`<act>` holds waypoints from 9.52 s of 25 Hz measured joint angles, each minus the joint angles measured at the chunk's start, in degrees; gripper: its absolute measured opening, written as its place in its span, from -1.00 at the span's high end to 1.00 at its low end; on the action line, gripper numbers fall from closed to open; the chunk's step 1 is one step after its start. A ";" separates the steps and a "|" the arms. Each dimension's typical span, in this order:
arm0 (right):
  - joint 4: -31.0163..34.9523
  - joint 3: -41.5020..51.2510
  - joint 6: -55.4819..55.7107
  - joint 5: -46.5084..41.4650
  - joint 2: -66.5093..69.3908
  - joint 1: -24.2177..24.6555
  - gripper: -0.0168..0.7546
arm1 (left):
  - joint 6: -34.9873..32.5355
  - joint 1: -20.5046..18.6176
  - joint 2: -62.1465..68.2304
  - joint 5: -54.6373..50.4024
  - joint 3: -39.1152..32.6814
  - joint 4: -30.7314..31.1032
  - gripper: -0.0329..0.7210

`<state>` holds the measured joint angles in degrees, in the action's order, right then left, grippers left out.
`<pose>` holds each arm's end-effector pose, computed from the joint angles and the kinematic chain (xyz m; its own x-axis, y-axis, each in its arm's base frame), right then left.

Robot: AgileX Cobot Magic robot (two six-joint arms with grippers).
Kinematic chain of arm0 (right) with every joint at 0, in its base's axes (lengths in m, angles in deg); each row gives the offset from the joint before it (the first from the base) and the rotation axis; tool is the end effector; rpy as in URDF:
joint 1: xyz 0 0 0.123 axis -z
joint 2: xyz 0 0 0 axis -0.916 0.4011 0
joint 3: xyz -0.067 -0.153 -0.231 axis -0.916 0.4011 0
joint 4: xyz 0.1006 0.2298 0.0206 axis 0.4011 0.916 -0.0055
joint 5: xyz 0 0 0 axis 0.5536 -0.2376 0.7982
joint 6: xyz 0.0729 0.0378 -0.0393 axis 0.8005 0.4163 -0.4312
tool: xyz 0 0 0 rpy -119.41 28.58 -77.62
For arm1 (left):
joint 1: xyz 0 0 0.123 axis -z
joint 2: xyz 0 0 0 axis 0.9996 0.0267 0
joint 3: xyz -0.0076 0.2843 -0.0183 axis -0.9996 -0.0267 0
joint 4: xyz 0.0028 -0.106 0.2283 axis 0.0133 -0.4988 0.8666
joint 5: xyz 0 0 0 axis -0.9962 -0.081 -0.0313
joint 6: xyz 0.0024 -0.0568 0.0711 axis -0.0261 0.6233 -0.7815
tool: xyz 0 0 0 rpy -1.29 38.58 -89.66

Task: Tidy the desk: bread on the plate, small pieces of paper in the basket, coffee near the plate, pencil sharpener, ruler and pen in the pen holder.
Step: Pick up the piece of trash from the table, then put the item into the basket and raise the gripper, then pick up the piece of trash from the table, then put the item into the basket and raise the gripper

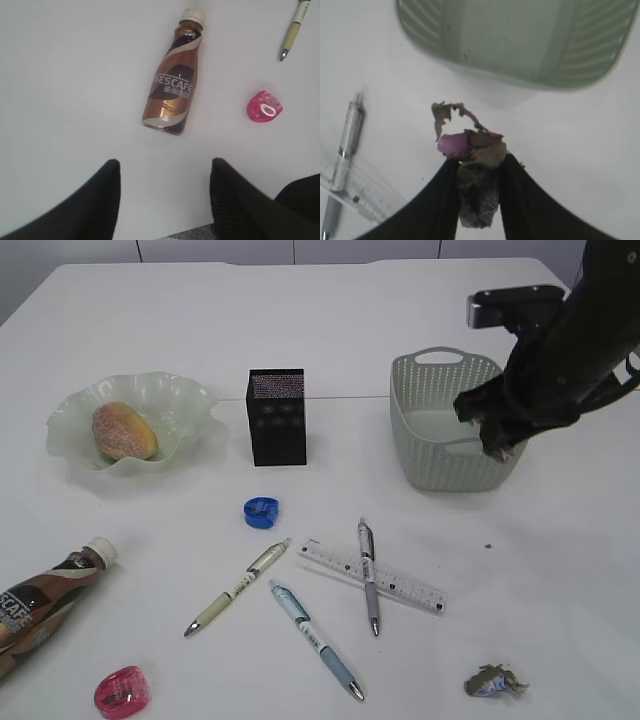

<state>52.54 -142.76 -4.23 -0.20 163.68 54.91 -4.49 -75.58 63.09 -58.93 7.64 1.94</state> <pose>0.3658 0.0736 0.2377 -0.8987 -0.1871 -0.3967 -0.2009 0.9796 -0.0068 0.1425 -0.0243 0.3297 -0.8604 0.2347 -0.4523 0.2145 0.9720 0.0963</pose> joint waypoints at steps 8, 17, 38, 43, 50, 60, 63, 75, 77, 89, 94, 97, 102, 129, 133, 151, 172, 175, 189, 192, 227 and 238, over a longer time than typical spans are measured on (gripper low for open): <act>-2.58 -9.41 5.08 7.74 3.71 0.00 0.45 | 0.00 0.00 0.00 0.12 0.00 -0.56 -0.21; -4.28 -18.46 6.66 8.00 12.03 0.00 -0.11 | 0.00 0.00 0.00 -0.07 0.00 -1.94 -0.19; 4.20 -18.16 1.83 -24.31 7.62 0.00 -0.47 | 0.00 0.00 0.00 6.18 0.00 -2.88 -0.19; 4.32 -9.63 0.77 -24.31 2.01 0.00 -0.47 | 0.00 0.00 0.00 6.54 0.00 -3.39 -0.19; 7.52 5.11 -0.38 -22.52 -8.17 -0.22 -0.47 | 0.00 0.00 0.00 6.62 0.00 -5.22 -0.19; 8.04 20.54 2.82 -11.22 -11.30 -11.98 -0.47 | 0.00 0.00 0.00 6.89 0.00 -5.96 -0.19; 8.17 23.08 5.60 -6.65 -11.30 -13.83 -0.47 | 0.00 0.00 0.00 6.89 0.00 -5.96 -0.19; 7.52 24.93 6.76 -1.74 -3.90 -14.18 -0.47 | 0.00 0.00 0.00 6.93 0.00 -6.28 -0.19; 7.49 24.93 6.76 -1.05 -2.62 -14.18 -0.47 | 0.00 0.00 0.00 6.93 0.00 -6.28 -0.19; 7.39 24.93 6.76 2.22 2.30 -14.18 -0.42 | 0.00 0.00 0.00 6.93 0.00 -6.28 -0.19; 7.39 24.93 6.76 2.34 2.55 -14.18 -0.09 | 0.00 0.00 0.00 6.93 0.00 -6.28 -0.19; 7.39 24.93 6.76 2.34 2.65 -14.18 0.16 | 0.00 0.00 0.00 6.93 0.00 -6.28 -0.19; 7.36 24.93 6.76 2.05 2.65 -14.18 0.39 | 0.00 0.00 0.00 6.93 0.00 -6.37 -0.19; 2.60 11.76 5.64 -14.12 -10.15 -11.64 0.08 | 0.00 0.00 0.00 6.93 0.00 -6.37 -0.19; 6.38 20.14 4.41 -10.20 -10.15 -11.64 -0.01 | 0.00 0.00 0.11 6.93 0.00 -6.50 -0.19; 12.85 24.08 1.71 -1.68 -1.98 -11.64 -0.29 | 0.00 0.01 0.23 7.27 0.00 -7.04 -0.19; 13.17 24.08 1.62 1.63 4.08 -11.64 -0.03 | 0.00 0.01 0.23 8.16 0.00 -7.17 -0.19; 13.17 24.08 1.62 1.63 4.08 -11.64 0.13 | 0.00 0.01 0.23 8.31 0.00 -7.17 -0.19; 13.17 23.34 1.03 0.89 1.91 -11.64 0.50 | 0.00 0.01 0.23 8.45 0.00 -7.17 -0.19; 11.59 20.12 0.89 0.50 -1.58 -11.38 0.50 | 0.00 0.01 0.23 8.45 0.00 -7.17 -0.19; 3.30 -28.47 10.52 -9.32 17.30 1.09 -0.31 | 0.00 0.01 0.23 7.69 0.00 -7.17 -0.19; 3.30 -23.69 4.20 -24.44 9.06 1.09 -0.11 | 0.00 0.01 0.23 7.34 0.00 -8.17 -0.19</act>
<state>55.83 -166.45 -0.03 -24.64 172.75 56.01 -4.49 -75.56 63.31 -51.59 7.64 -6.23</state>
